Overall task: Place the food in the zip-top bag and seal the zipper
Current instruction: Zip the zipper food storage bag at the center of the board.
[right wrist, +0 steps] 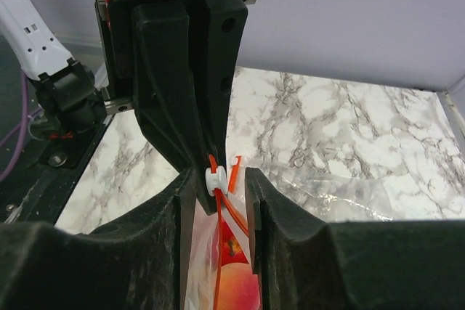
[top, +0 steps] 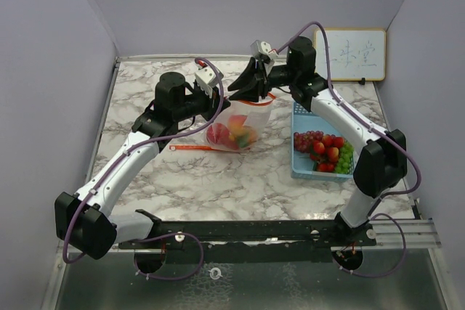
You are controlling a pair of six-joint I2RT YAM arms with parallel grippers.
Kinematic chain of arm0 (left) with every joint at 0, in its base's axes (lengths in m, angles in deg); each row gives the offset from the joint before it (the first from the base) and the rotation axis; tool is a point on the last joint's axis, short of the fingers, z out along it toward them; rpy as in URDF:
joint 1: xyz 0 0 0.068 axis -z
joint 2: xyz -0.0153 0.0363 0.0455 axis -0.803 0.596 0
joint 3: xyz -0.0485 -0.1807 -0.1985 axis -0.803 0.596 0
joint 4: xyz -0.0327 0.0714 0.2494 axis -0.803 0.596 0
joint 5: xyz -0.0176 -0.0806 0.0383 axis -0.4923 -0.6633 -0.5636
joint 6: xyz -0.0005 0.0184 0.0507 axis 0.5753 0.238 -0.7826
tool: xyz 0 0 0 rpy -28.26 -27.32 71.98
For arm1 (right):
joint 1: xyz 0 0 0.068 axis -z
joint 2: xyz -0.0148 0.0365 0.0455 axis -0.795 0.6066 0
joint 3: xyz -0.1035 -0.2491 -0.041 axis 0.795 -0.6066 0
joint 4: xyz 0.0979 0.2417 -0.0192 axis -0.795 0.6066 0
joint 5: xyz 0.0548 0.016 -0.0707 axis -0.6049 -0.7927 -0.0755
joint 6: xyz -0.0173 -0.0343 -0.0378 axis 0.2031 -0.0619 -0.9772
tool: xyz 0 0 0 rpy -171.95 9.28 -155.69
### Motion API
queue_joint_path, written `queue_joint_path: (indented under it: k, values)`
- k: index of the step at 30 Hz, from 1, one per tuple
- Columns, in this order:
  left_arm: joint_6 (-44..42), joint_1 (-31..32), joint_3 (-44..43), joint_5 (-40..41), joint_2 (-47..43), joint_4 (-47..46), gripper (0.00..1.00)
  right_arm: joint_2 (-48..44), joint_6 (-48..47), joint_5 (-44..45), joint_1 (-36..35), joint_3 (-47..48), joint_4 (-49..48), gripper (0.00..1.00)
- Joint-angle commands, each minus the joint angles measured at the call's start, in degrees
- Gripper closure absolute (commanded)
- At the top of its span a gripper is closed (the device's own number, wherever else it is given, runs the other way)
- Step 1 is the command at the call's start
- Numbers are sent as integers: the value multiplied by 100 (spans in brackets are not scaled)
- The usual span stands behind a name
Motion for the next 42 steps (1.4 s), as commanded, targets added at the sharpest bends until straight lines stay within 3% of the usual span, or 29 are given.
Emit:
queue_joint_path:
  k: [1, 8, 17, 22, 26, 35, 42]
  values:
    - [-96, -31, -193, -183, 9, -10, 100, 161, 259, -376, 4, 166, -343, 67]
    - [-117, -31, -180, -117, 14, -7, 100, 248, 429, -460, 4, 124, -476, 67]
    - [-139, -40, -196, -92, 14, 5, 100, 273, 448, -272, 5, 133, -404, 74]
    - [-146, -40, -216, -87, 1, 14, 100, 221, 281, -202, 4, 90, -220, 60]
    - [-130, -40, -217, -100, 14, 2, 100, 225, 282, -150, 4, 94, -198, 59]
    - [-138, -40, -267, -74, 27, 12, 100, 325, 448, -198, 4, 141, -278, 74]
    - [-146, -40, -332, -82, 61, 25, 100, 290, 357, -147, 4, 99, -153, 59]
